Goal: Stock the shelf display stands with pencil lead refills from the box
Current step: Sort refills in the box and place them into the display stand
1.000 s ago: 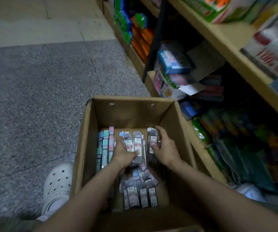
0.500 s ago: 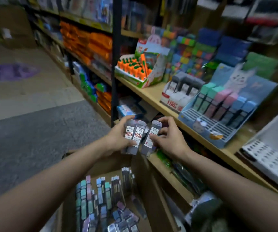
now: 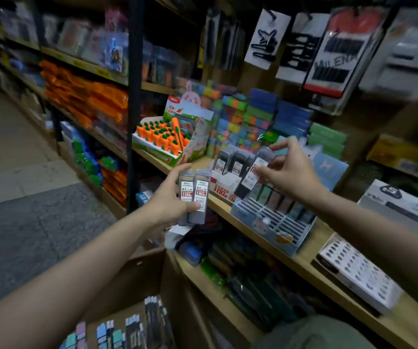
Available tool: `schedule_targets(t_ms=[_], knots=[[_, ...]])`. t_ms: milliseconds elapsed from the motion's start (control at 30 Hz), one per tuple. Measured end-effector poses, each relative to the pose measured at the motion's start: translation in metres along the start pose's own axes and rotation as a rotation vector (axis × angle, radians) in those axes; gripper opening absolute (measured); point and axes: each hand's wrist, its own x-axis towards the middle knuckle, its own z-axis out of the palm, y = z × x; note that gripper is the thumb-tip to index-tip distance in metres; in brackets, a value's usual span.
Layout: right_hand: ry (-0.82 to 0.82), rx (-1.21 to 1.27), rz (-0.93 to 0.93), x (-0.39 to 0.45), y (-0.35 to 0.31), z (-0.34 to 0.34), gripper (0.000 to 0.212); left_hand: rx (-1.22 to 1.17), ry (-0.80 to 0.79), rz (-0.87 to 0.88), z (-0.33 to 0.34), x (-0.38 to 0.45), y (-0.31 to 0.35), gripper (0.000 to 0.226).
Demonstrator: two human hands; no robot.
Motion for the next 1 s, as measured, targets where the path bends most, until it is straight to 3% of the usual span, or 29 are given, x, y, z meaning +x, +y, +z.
schedule_targets(t_ms=[200,767,1000], knots=[[0.154,-0.195,-0.156,0.053,-0.003,0.013,0.042,-0.044,0.020,-0.016,0.000,0.016,-0.015,0.089],[0.071,-0.356,-0.139,0.110,0.029,0.064,0.049,-0.152,-0.007,-0.072,0.010,0.036,-0.018,0.099],[0.020,-0.712,-0.203,0.108,0.036,0.074,0.035,-0.370,-0.010,-0.184,0.019,0.045,-0.023,0.056]])
